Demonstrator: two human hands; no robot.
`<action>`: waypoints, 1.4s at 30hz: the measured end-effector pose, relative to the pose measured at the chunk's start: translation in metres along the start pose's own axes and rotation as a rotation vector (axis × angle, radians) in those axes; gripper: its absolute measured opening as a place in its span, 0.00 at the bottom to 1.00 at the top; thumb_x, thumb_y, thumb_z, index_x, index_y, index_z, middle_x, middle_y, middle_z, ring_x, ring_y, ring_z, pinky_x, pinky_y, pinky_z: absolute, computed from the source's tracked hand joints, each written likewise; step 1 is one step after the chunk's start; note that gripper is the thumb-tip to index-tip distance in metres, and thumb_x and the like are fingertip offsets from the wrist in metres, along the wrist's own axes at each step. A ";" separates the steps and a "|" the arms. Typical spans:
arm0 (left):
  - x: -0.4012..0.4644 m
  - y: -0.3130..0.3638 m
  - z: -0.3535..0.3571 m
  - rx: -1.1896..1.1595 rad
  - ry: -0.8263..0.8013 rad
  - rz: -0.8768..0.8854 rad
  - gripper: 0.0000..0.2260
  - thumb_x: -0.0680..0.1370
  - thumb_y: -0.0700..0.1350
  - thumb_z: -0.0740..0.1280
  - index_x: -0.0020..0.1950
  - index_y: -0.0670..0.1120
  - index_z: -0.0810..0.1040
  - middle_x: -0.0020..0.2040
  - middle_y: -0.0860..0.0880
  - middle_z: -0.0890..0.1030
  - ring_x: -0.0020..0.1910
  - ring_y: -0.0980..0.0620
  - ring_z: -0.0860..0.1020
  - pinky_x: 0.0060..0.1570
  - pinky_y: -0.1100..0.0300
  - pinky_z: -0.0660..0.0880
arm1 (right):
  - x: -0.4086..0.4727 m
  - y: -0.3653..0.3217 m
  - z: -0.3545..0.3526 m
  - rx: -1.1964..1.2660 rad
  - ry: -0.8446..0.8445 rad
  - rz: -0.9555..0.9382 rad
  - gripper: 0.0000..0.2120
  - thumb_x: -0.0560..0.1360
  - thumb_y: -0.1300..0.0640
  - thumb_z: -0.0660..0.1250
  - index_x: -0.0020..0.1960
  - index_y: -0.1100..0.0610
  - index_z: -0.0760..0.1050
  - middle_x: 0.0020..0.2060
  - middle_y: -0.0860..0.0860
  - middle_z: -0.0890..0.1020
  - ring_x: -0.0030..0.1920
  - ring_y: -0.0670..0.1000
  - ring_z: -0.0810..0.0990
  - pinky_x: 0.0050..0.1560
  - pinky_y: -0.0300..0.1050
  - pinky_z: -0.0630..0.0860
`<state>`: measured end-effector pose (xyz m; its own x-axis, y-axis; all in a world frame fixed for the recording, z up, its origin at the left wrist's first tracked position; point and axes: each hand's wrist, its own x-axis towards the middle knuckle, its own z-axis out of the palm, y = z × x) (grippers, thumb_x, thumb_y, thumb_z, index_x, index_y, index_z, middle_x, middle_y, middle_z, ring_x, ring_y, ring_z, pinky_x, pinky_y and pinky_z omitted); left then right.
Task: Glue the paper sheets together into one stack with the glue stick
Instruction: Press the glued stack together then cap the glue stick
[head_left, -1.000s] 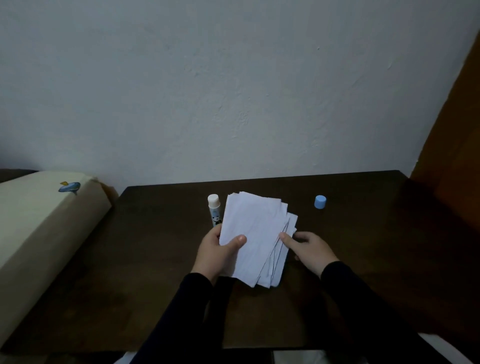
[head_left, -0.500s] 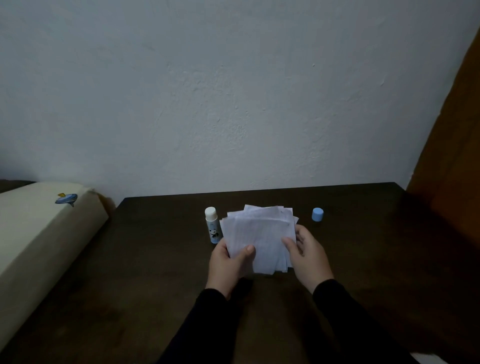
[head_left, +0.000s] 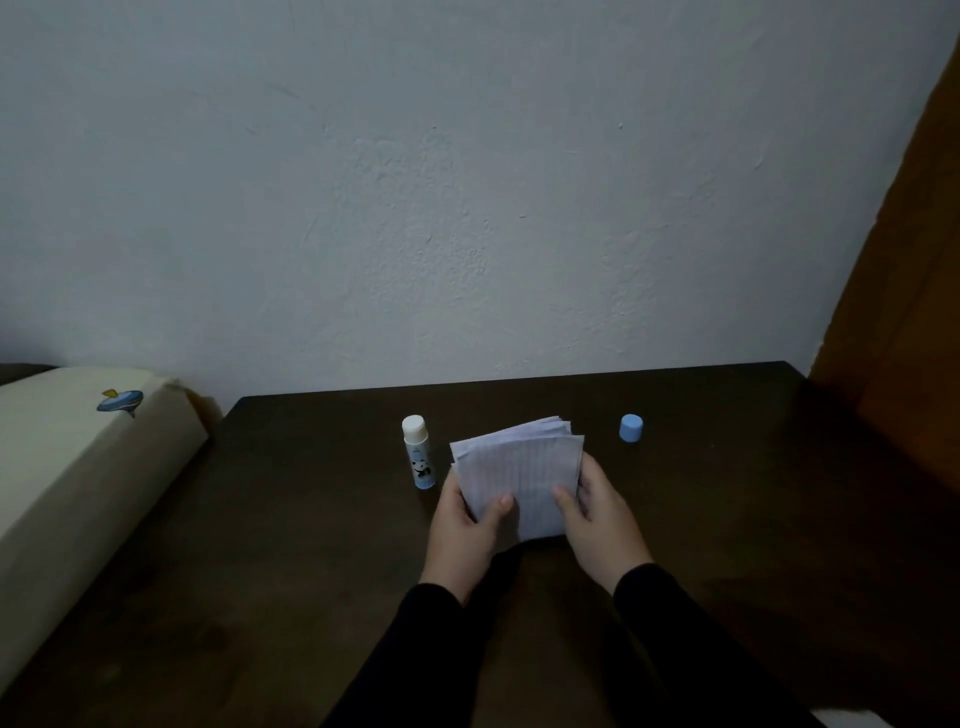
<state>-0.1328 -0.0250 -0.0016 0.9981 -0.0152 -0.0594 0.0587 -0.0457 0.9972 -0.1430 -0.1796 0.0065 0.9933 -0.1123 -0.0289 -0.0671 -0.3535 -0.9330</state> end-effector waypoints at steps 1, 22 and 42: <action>0.001 0.000 -0.001 0.027 -0.011 0.013 0.20 0.75 0.45 0.70 0.62 0.59 0.67 0.58 0.56 0.74 0.57 0.55 0.74 0.54 0.50 0.77 | 0.001 0.001 0.000 0.011 0.011 0.008 0.23 0.80 0.55 0.61 0.73 0.46 0.61 0.62 0.46 0.73 0.63 0.46 0.71 0.62 0.48 0.72; 0.003 0.001 -0.017 0.353 -0.070 0.073 0.14 0.77 0.48 0.68 0.58 0.62 0.69 0.52 0.61 0.76 0.53 0.63 0.74 0.45 0.66 0.73 | 0.003 0.008 0.002 -0.126 0.016 -0.032 0.17 0.80 0.54 0.60 0.69 0.48 0.67 0.55 0.42 0.70 0.57 0.42 0.70 0.59 0.42 0.71; 0.044 -0.015 -0.045 0.404 0.389 -0.102 0.21 0.76 0.49 0.70 0.66 0.47 0.70 0.63 0.47 0.74 0.56 0.53 0.73 0.55 0.60 0.70 | 0.052 0.014 -0.006 -0.118 -0.006 0.138 0.13 0.78 0.58 0.65 0.62 0.54 0.74 0.49 0.45 0.77 0.52 0.45 0.75 0.54 0.43 0.72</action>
<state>-0.0887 0.0199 -0.0169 0.9254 0.3747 -0.0576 0.2201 -0.4072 0.8864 -0.0924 -0.1963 -0.0063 0.9745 -0.1614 -0.1561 -0.2128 -0.4419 -0.8715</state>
